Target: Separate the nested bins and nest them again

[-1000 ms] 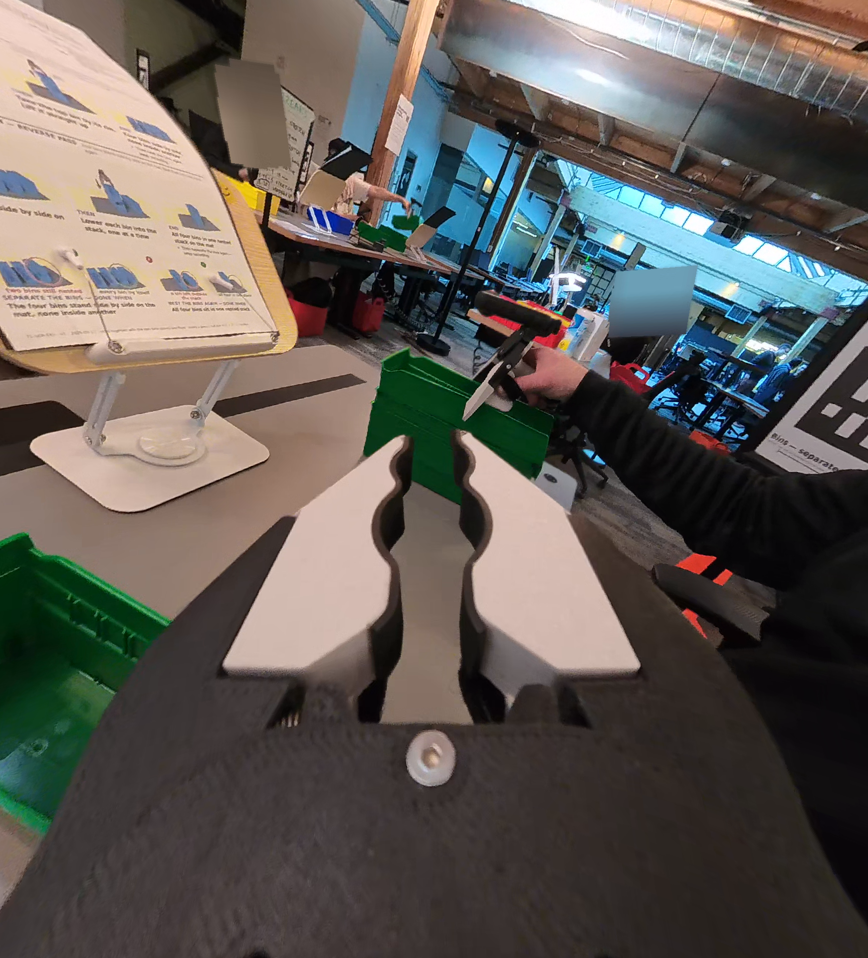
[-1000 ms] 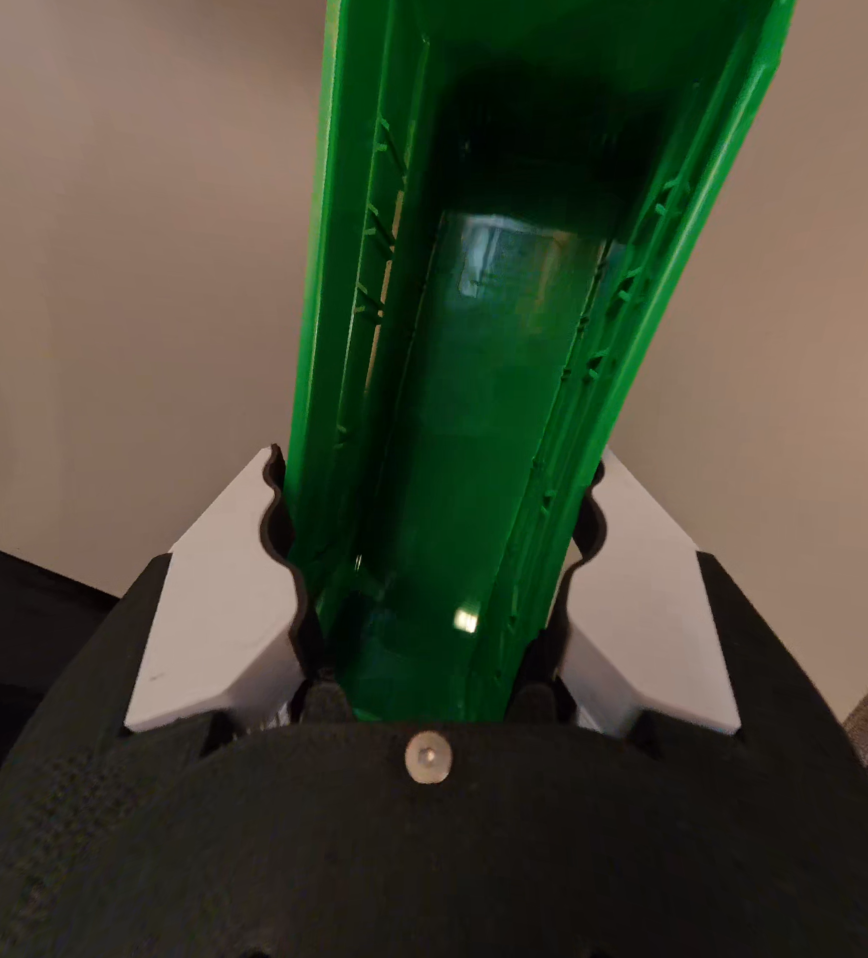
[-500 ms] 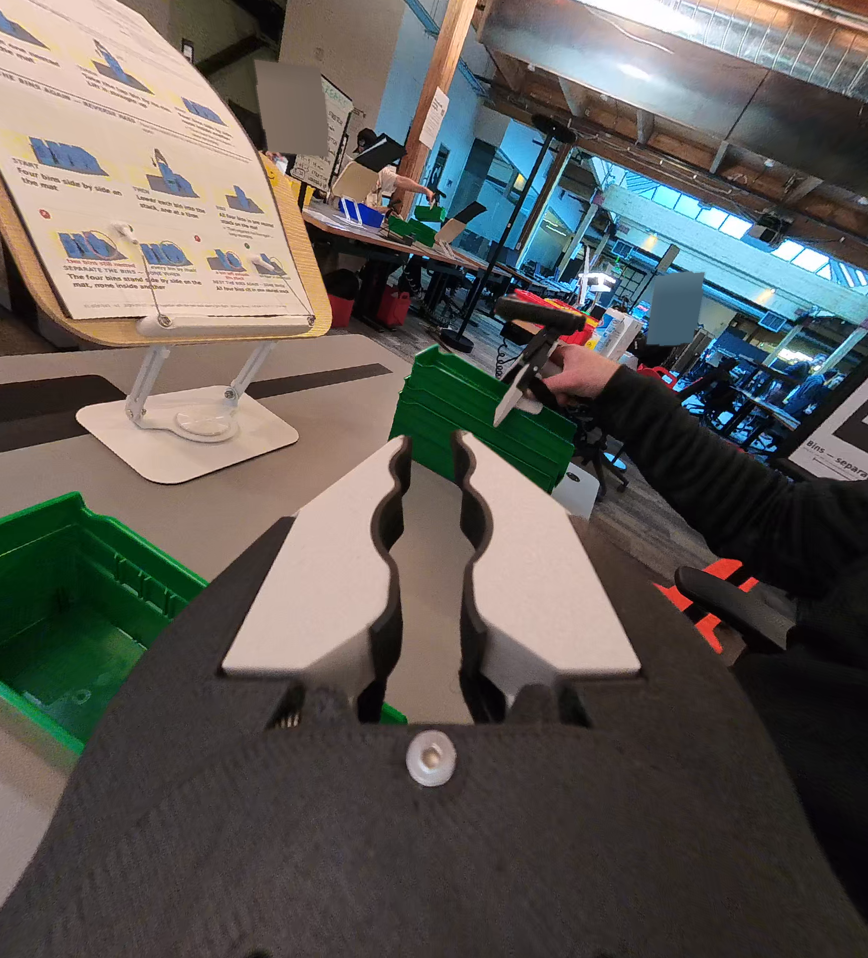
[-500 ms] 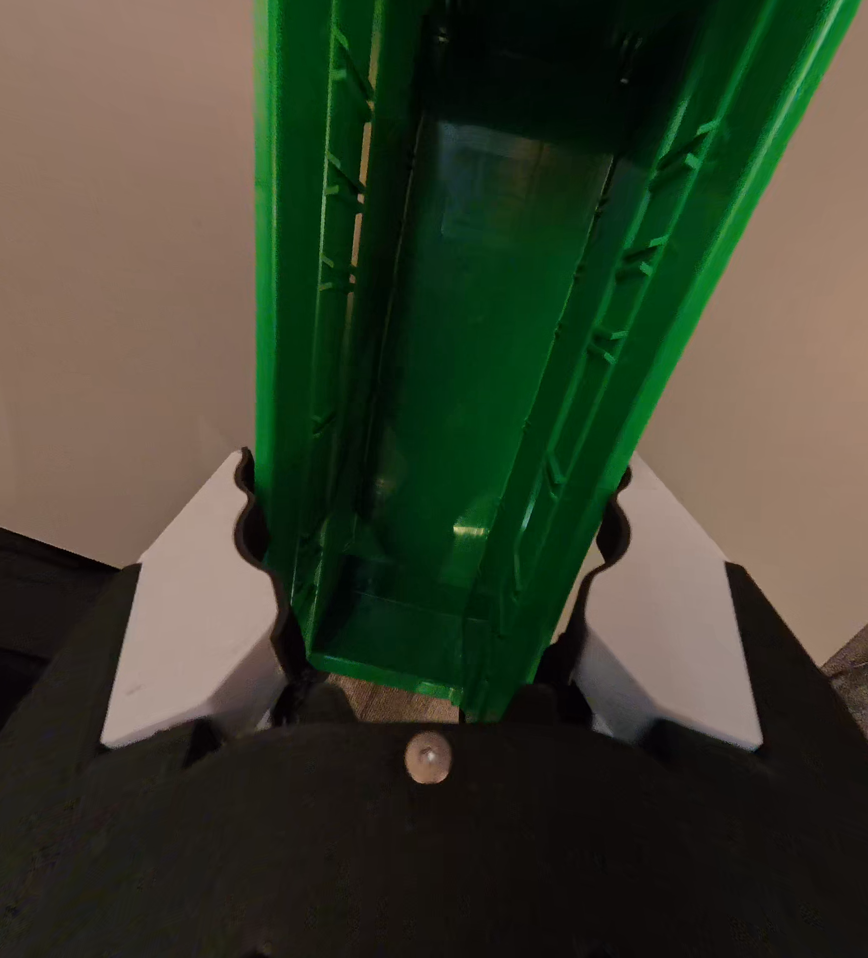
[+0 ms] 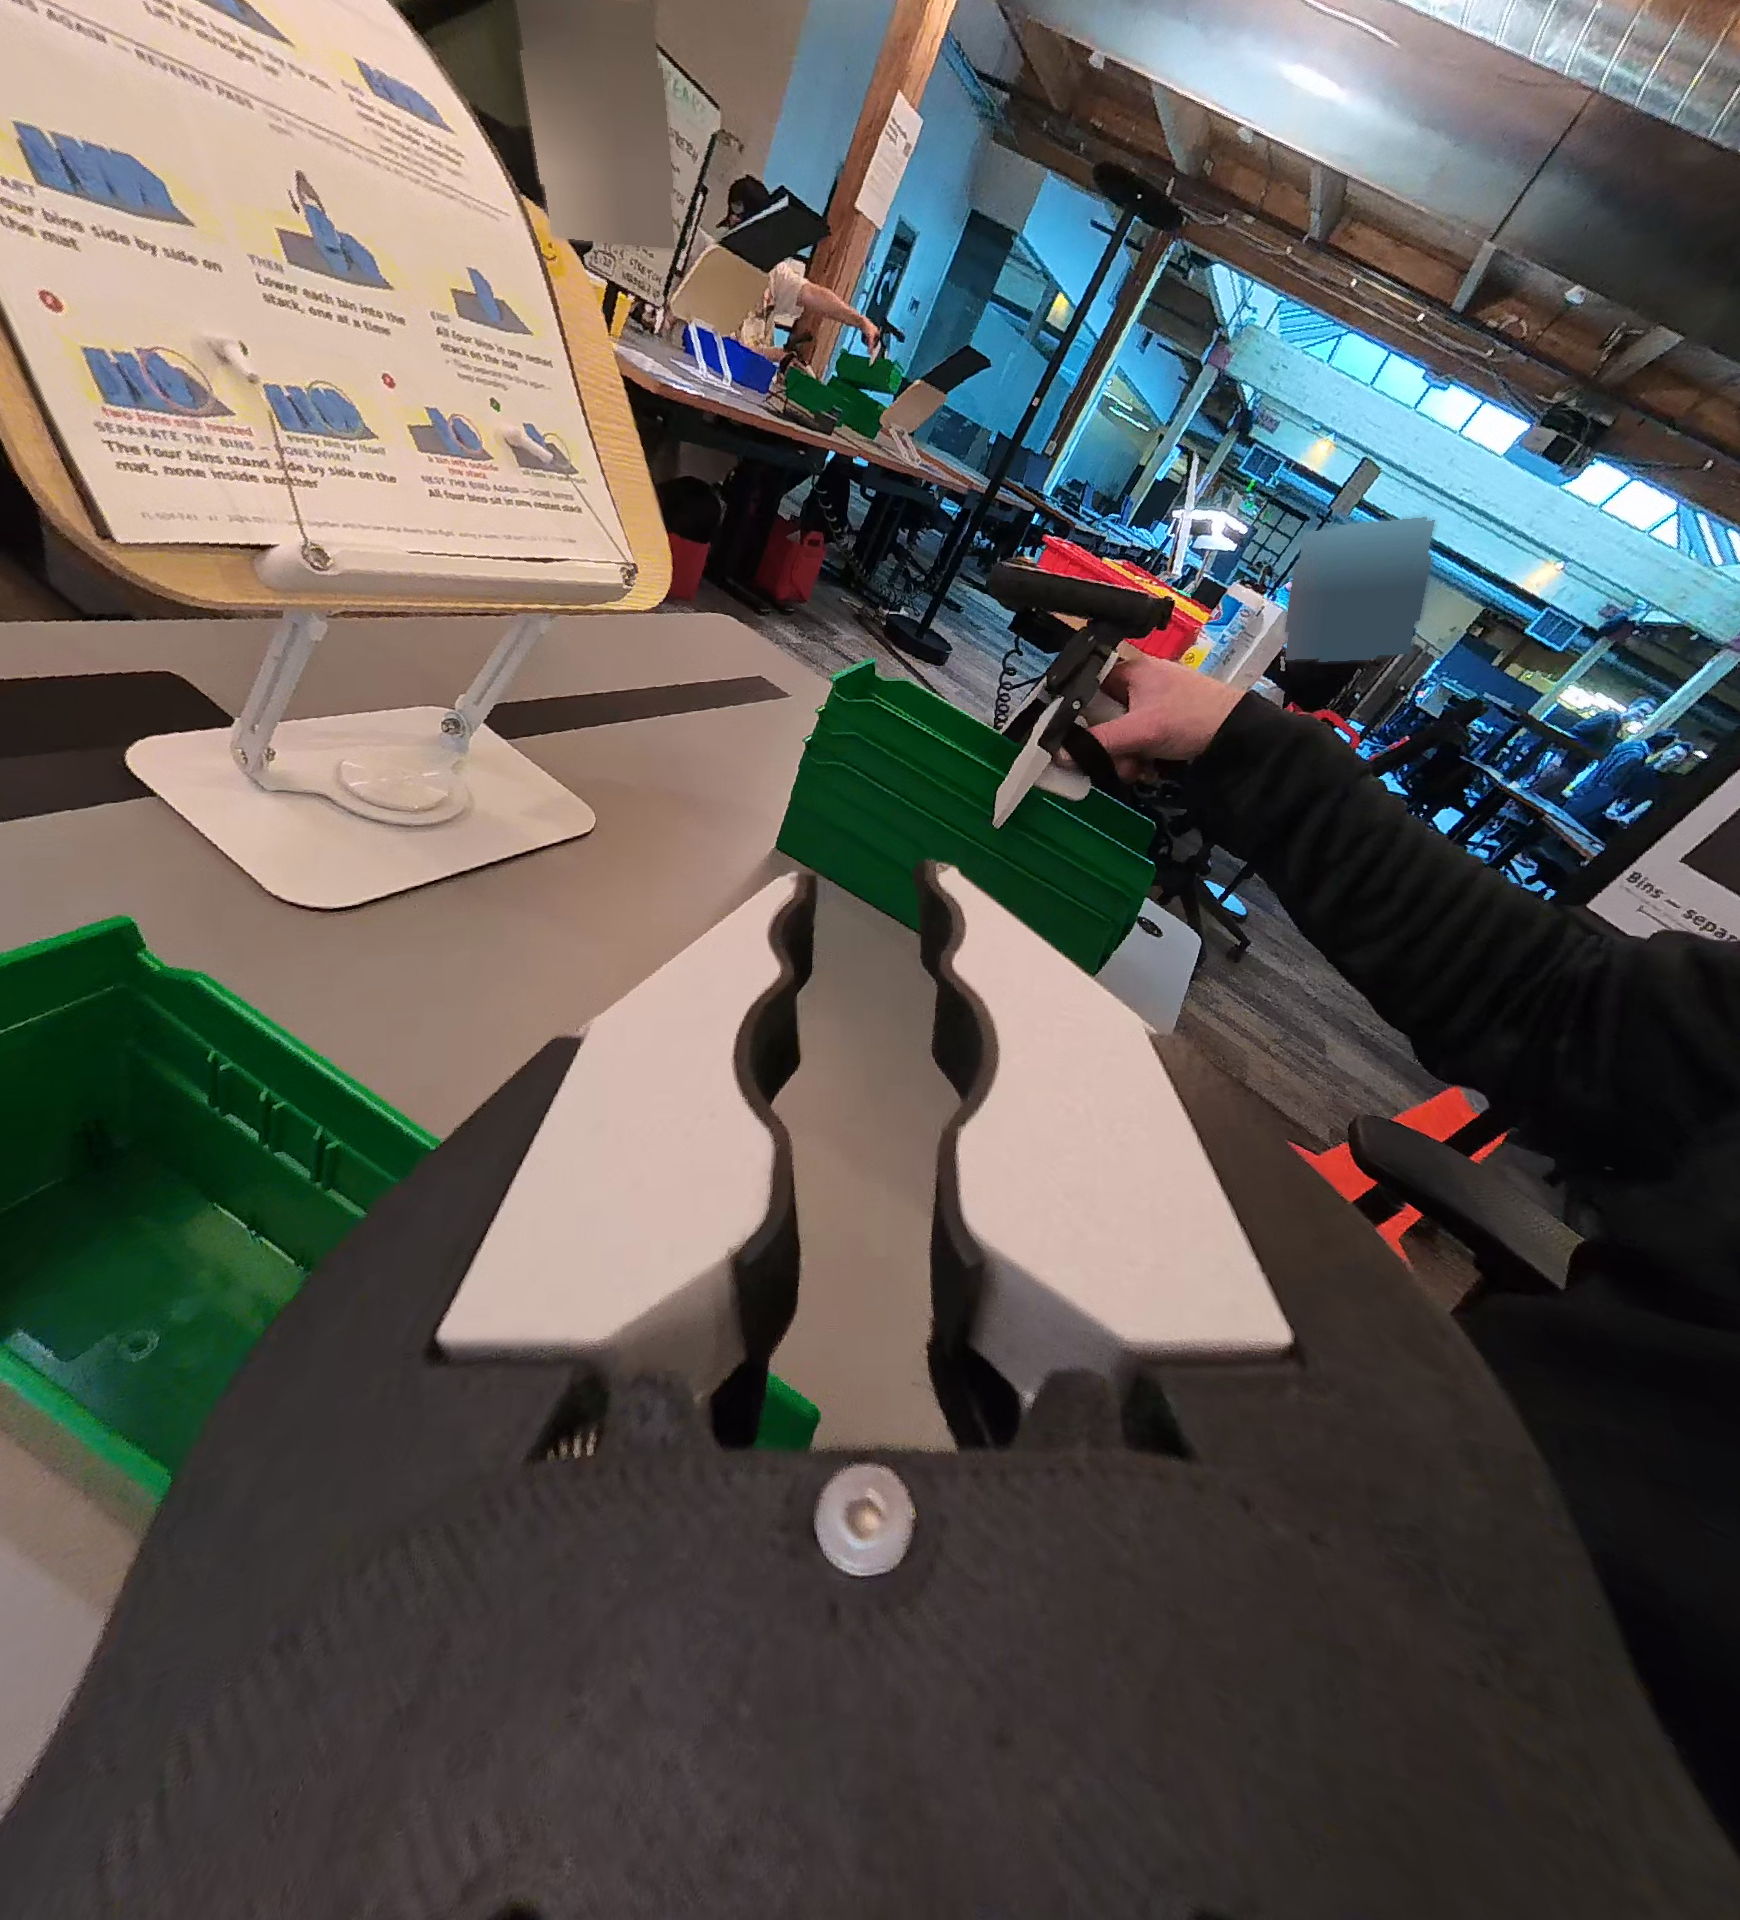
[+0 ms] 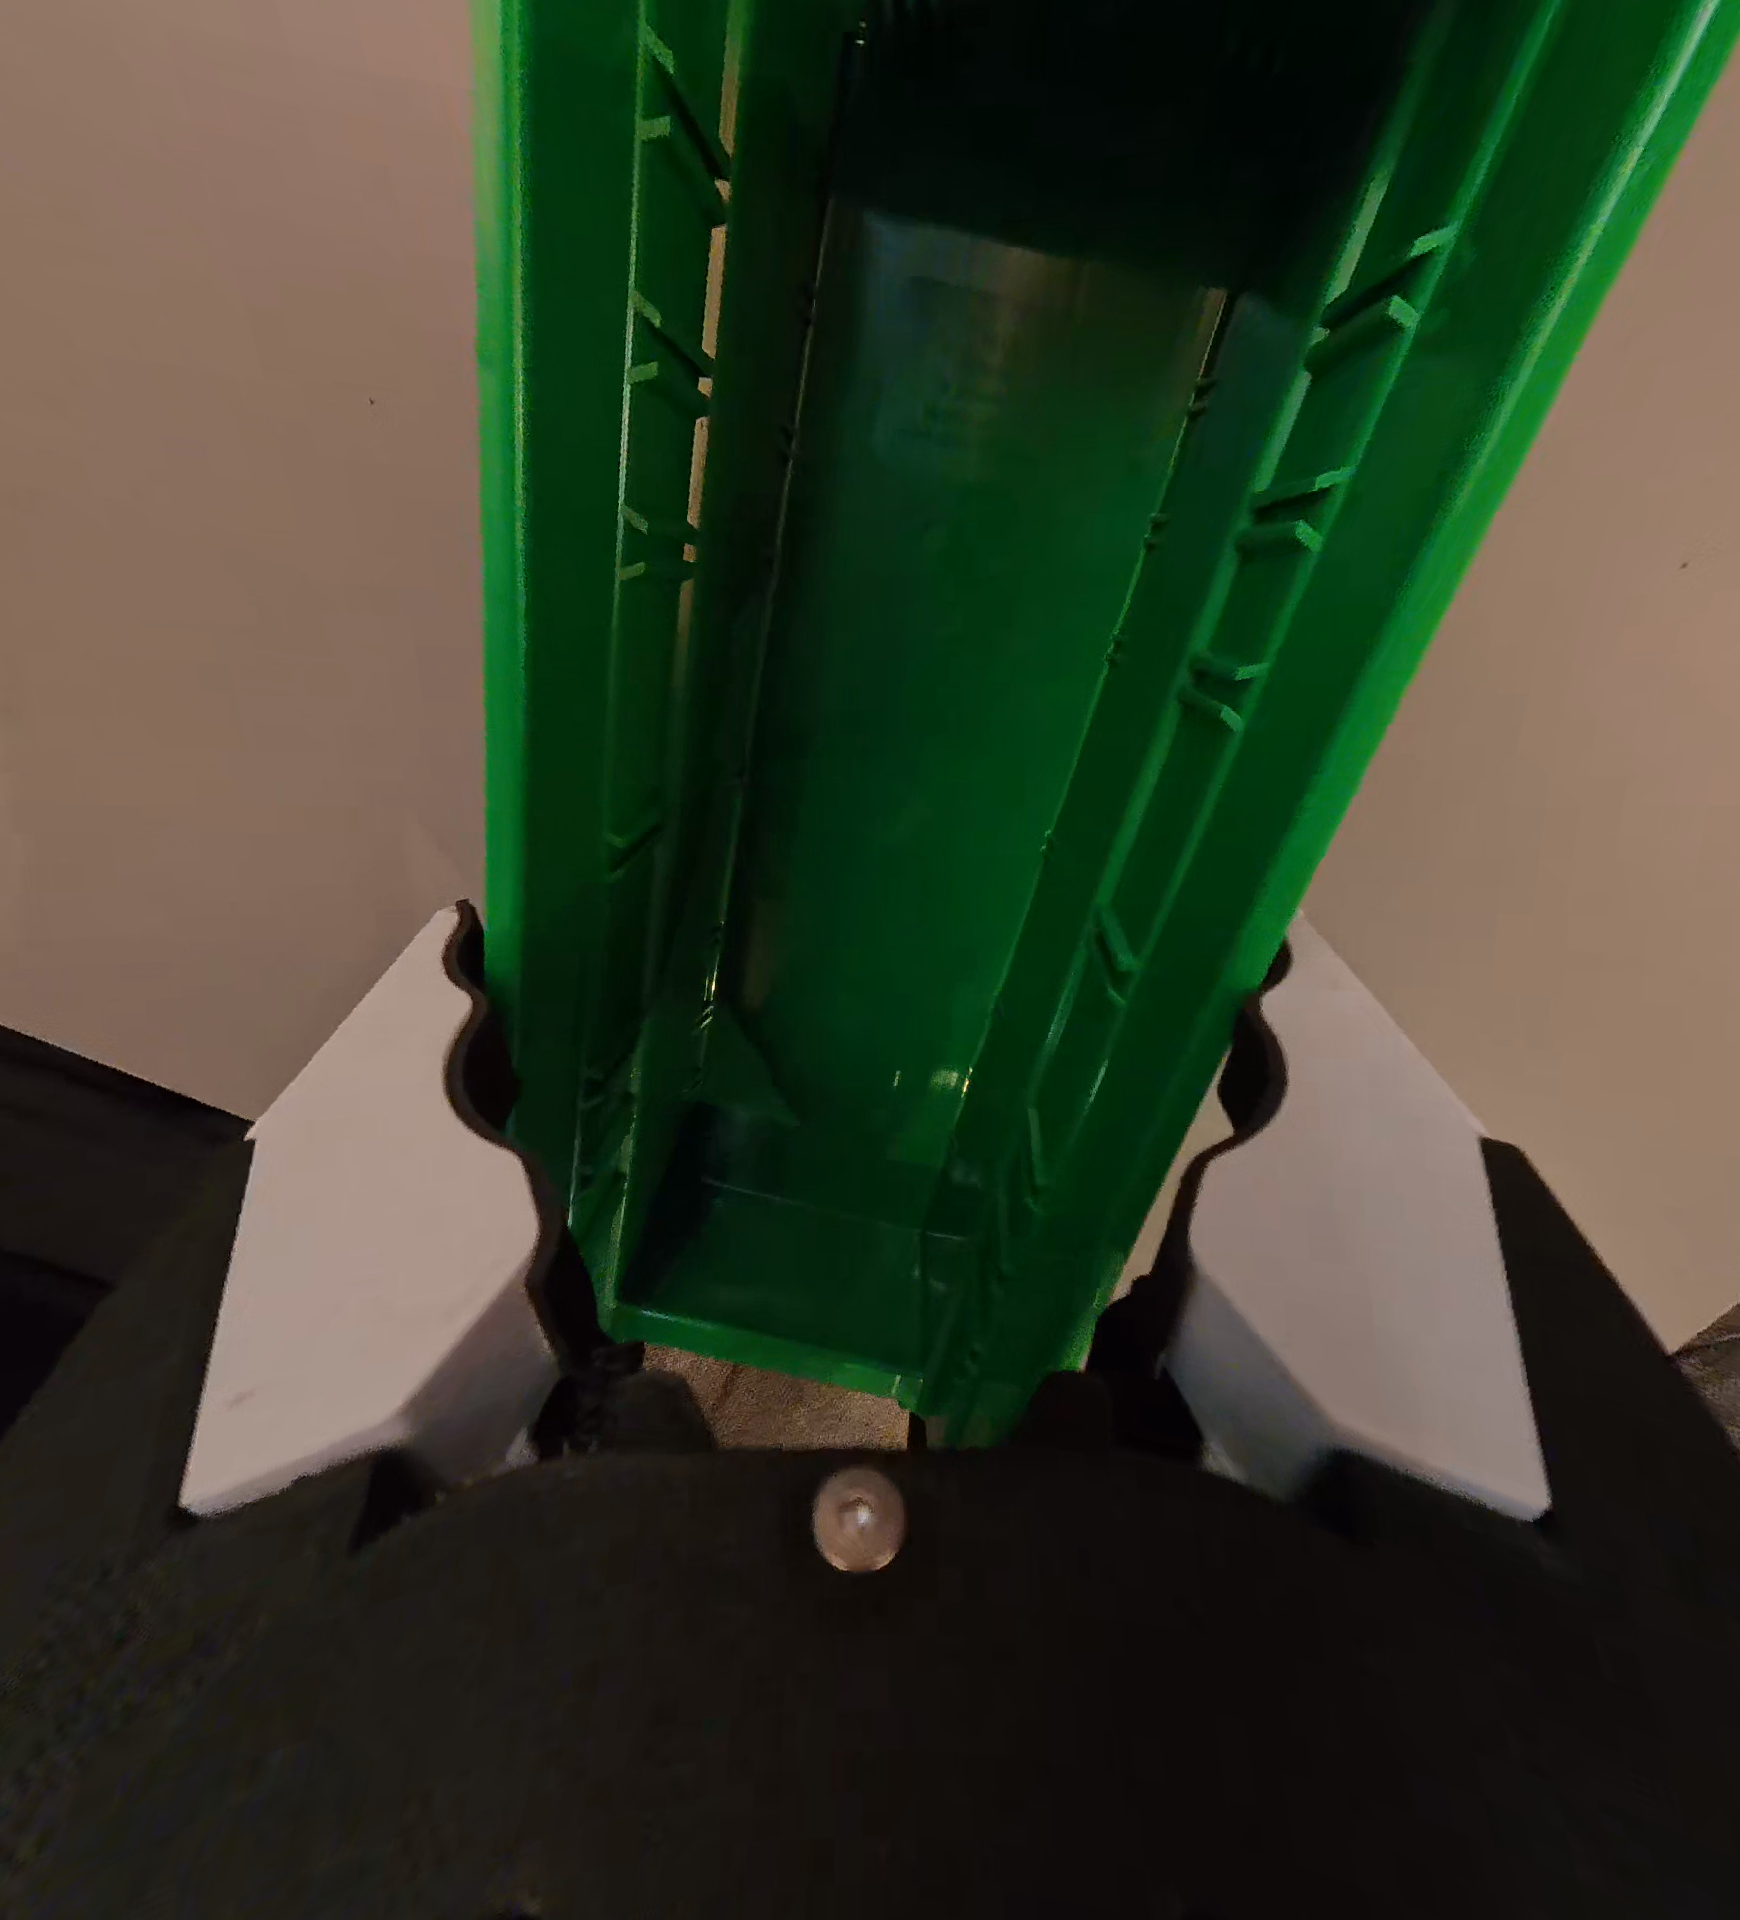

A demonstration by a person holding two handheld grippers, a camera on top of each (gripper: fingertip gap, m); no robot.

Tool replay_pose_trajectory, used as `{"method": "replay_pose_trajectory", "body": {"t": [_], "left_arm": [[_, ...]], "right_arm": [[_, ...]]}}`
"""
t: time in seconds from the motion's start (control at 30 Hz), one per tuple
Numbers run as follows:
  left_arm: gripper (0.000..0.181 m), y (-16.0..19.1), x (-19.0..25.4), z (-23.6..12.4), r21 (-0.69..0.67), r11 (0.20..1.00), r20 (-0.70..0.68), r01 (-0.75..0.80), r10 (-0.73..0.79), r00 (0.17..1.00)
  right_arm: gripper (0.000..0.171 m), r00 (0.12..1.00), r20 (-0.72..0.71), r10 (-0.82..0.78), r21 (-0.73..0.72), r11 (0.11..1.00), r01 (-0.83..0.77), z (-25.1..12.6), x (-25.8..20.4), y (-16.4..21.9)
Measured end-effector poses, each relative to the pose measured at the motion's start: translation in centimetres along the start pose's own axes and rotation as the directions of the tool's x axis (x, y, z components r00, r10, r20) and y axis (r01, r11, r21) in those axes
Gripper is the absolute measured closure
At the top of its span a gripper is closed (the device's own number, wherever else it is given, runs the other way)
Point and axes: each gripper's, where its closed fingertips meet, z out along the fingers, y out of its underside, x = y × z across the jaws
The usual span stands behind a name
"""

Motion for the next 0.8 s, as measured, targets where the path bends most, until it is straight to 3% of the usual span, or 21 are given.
{"method": "replay_pose_trajectory", "body": {"t": [0.23, 0.37, 0.57, 0.67, 0.8], "left_arm": [[0.147, 0.7, -1.9, -0.8, -0.031, 0.999, 0.085, 0.02, -0.017, 0.996], [0.122, 4.1, -6.6, -1.8, -0.15, 0.986, 0.275, 0.068, -0.024, 0.961], [0.109, 11.1, -13.0, -1.8, -0.212, 0.935, 0.463, 0.285, -0.161, 0.872], [0.124, 11.9, -12.8, -0.8, -0.209, 0.926, 0.441, 0.314, -0.197, 0.876], [0.115, 12.2, -12.1, -0.3, -0.244, 0.911, 0.432, 0.331, -0.204, 0.879]], "right_arm": [[0.015, 0.997, -0.079, 0.026, 0.065, 0.998, -0.021, -1.4, 0.8, -0.3], [0.02, 0.99, -0.139, 0.021, 0.187, 0.982, 0.005, -4.7, -0.1, -1.4], [0.025, 0.981, -0.116, -0.157, 0.361, 0.913, 0.189, -8.2, -8.9, -3.7], [0.025, 0.966, -0.074, -0.247, 0.422, 0.87, 0.255, -8.5, -14.0, -4.9], [0.031, 0.932, 0.003, -0.361, 0.437, 0.839, 0.324, -7.0, -19.9, -5.6]]}}
